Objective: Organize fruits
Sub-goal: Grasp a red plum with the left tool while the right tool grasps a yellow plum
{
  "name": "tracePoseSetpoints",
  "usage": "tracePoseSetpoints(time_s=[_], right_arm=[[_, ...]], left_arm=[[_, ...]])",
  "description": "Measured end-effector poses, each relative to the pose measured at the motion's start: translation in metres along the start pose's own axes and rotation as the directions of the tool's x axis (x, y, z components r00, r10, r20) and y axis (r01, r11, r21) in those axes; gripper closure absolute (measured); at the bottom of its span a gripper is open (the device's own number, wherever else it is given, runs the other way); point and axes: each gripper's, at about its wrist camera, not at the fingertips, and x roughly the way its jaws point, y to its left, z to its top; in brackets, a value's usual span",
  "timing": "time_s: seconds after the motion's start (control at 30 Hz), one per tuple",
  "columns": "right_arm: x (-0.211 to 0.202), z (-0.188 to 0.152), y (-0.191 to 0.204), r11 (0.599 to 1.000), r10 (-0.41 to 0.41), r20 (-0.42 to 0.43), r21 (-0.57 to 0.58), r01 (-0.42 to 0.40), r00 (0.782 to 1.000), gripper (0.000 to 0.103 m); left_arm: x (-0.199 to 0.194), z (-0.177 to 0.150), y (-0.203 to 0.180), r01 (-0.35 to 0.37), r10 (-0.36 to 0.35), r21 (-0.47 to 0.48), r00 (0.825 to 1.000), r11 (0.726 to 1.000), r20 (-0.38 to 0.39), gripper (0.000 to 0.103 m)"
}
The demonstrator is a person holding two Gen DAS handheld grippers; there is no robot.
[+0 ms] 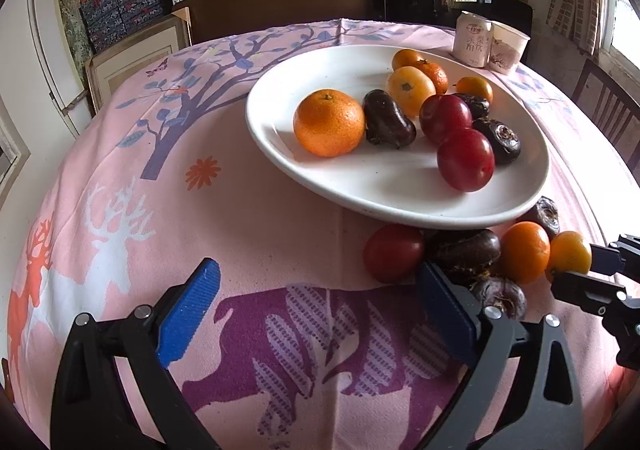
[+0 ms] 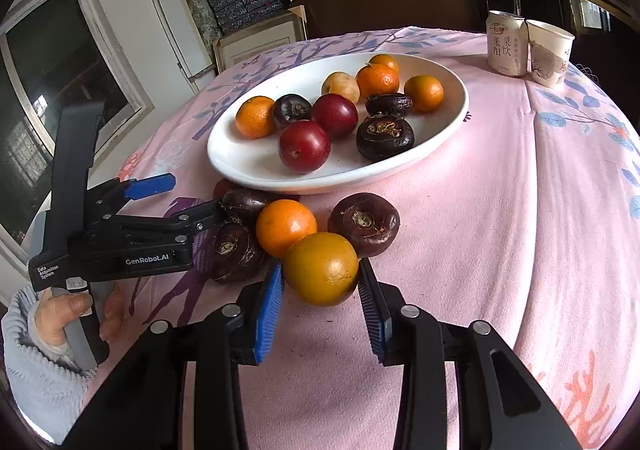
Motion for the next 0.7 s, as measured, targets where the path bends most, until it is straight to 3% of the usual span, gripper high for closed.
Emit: tracePoseSetpoints(time_s=[0.13,0.23,0.37,0.43,0.5,0.6,0.7], right_arm=[[0.000,-0.001,0.000,1.000,0.000,-0.006,0.001,0.000,1.000,0.065],[-0.001,-0.002,-0.003,1.000,0.000,-0.003,0.015,0.000,1.000,0.065],[0.001,-0.001,-0.003,1.000,-0.005,-0.008,0.013,0.005,1.000,0.065],[0.000,-0.001,-0.001,1.000,-0.005,-0.007,0.004,0.005,1.000,0.065],[-0.001,-0.001,-0.001,1.000,-0.007,-0.003,0.002,0.007,1.000,0.065],[0.000,-0.001,-0.002,1.000,-0.008,-0.006,0.007,0.008,1.000,0.065],[-0.001,-0.001,0.000,1.000,-0.009,-0.002,-0.002,0.009,1.000,0.065]], left_arm=[[0.001,0.000,0.000,-0.001,0.001,0.013,1.000,1.000,0.002,0.005],[-0.006,-0.003,0.002,-0.066,0.065,0.031,0.998,0.997,0.020,0.004],[-0.009,-0.005,0.031,-0.172,0.173,-0.068,0.985,0.983,0.001,0.005],[-0.013,-0.005,0.040,-0.072,0.073,-0.122,0.997,0.990,0.009,0.006],[-0.022,-0.004,0.032,0.013,-0.008,-0.100,0.999,0.995,0.052,0.006],[-0.022,-0.004,0.006,-0.044,0.043,0.008,0.997,0.999,0.066,0.005],[-0.014,-0.003,-0.005,-0.017,0.015,0.052,0.999,0.999,0.042,0.005]])
